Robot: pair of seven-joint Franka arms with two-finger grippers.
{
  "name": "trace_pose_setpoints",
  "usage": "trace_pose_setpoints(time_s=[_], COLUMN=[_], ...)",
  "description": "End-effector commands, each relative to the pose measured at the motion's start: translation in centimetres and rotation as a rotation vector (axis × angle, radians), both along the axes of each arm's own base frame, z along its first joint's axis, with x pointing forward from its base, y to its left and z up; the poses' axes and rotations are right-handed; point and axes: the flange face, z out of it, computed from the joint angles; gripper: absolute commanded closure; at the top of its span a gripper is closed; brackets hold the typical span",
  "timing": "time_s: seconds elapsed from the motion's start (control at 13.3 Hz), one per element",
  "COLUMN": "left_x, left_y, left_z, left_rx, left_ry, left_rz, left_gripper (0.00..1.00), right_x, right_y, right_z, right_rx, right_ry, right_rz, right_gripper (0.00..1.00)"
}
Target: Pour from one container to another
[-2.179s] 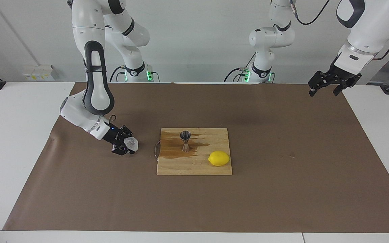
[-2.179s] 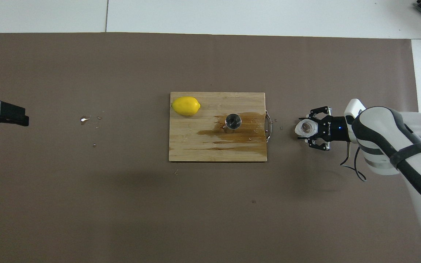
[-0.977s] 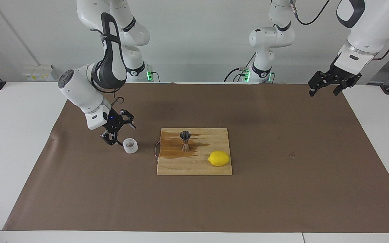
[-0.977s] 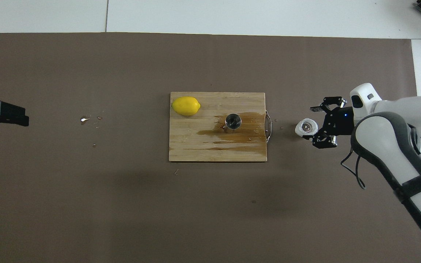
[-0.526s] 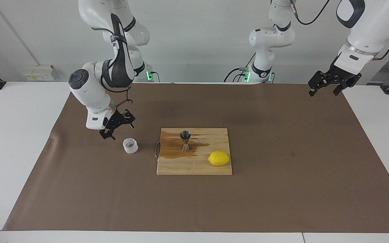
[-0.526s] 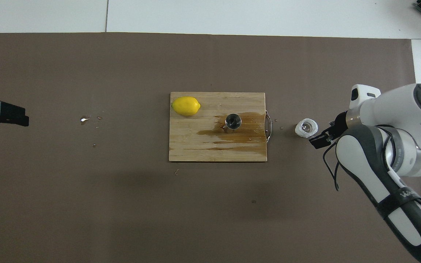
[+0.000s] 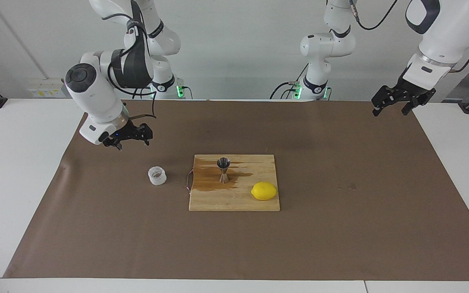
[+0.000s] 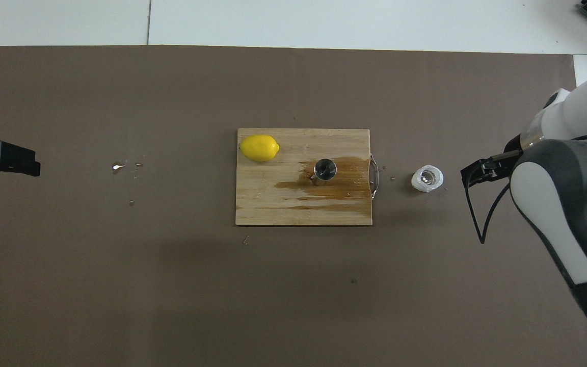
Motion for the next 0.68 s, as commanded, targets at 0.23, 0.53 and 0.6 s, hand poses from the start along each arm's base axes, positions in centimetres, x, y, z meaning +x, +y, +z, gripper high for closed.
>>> trace_pose_setpoints(time_s=[0.23, 0.53, 0.6], left_x=[-0.7, -0.7, -0.7], left_y=[0.3, 0.3, 0.3], left_z=[0.3, 0.3, 0.3], left_rx=[0.01, 0.01, 0.01], left_ry=[0.002, 0.004, 0.004], left_rz=[-0.003, -0.003, -0.003], left_gripper=[0.0, 0.0, 0.0], right_x=[-4.0, -4.3, -4.0], right_y=[0.0, -0.9, -1.0], right_z=[9.7, 10.5, 10.7], right_rx=[-0.041, -0.006, -0.004], right_ry=[-0.071, -0.089, -0.108], right_rz=[-0.12, -0.165, -0.153], right_gripper=[0.0, 0.0, 0.0])
